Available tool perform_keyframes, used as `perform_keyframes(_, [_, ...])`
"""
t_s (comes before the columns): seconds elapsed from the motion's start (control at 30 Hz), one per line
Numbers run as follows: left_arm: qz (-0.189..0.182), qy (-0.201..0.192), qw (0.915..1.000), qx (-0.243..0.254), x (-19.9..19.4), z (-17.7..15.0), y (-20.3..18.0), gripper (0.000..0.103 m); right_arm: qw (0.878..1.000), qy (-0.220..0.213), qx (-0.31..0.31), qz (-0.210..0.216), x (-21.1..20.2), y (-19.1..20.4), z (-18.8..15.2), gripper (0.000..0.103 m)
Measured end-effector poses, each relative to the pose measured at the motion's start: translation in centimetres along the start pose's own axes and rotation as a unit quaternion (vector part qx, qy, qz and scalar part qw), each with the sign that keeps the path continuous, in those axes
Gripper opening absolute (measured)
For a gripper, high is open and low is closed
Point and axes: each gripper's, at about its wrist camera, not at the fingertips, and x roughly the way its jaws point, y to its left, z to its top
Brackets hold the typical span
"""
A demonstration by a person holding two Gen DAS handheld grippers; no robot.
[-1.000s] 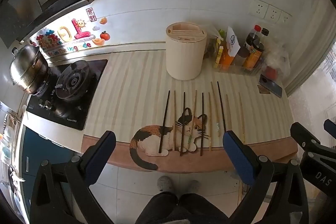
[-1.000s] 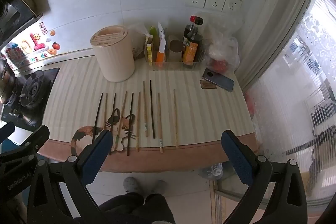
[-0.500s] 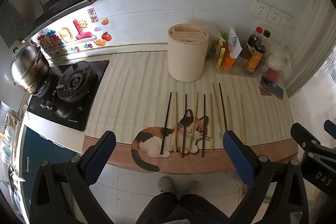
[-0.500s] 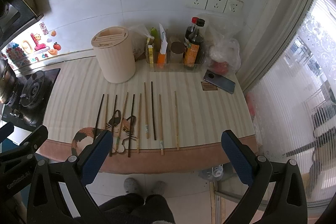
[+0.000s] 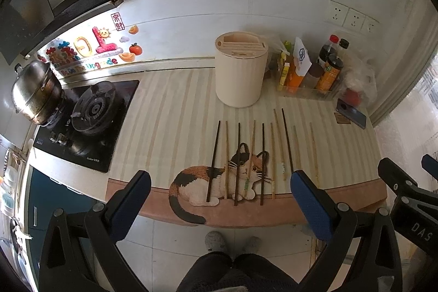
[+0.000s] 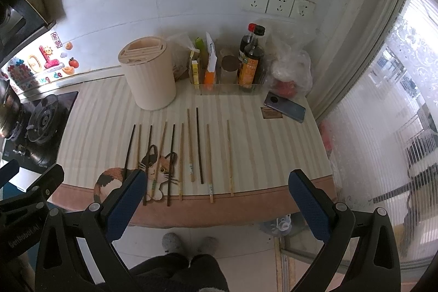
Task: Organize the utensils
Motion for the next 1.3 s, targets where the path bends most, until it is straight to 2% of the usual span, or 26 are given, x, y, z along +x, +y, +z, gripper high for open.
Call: perform_keyframes(1.3, [-0.004,-0.006,1.0,-0.002,-0.95,0.52,-1.0,0.103,1.0,-0.01,0.001,-0.001,-1.05,-0.58,0.06,0.103])
